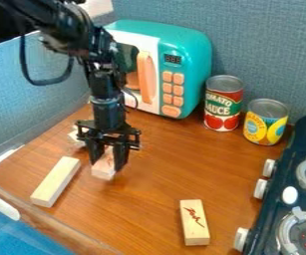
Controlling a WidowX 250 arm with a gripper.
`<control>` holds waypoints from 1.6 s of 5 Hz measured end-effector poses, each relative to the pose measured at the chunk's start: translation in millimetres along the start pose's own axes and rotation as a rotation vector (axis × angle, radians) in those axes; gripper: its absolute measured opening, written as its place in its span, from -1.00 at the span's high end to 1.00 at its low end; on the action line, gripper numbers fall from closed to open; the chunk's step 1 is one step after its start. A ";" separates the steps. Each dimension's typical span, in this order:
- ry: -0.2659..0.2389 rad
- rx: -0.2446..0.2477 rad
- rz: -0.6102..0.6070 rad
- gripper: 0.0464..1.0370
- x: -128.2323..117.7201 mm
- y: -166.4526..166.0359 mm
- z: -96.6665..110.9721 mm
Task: Place the white rectangular block on top of the arch
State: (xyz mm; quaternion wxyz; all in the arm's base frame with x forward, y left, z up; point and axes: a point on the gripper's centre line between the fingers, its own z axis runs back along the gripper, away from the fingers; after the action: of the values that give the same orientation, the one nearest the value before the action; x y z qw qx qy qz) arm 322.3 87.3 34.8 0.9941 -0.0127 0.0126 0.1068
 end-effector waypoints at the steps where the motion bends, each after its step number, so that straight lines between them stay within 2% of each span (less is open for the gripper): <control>1: -0.048 0.012 -0.109 -0.03 -5.7 1.2 24.7; 2: -0.036 0.027 -0.167 -0.03 -7.0 6.3 29.1; 4: 0.086 -0.012 -0.288 -0.03 14.9 35.3 10.6; 5: 0.080 -0.013 -0.304 -0.03 19.4 40.1 13.3; 6: 0.094 -0.020 -0.302 -0.03 19.2 41.0 10.4; 8: 0.072 0.002 -0.329 -0.03 28.0 44.6 21.4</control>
State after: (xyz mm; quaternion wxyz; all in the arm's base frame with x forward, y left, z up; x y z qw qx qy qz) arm 340.7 137.5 54.4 0.9971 -0.0175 0.0460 -0.0580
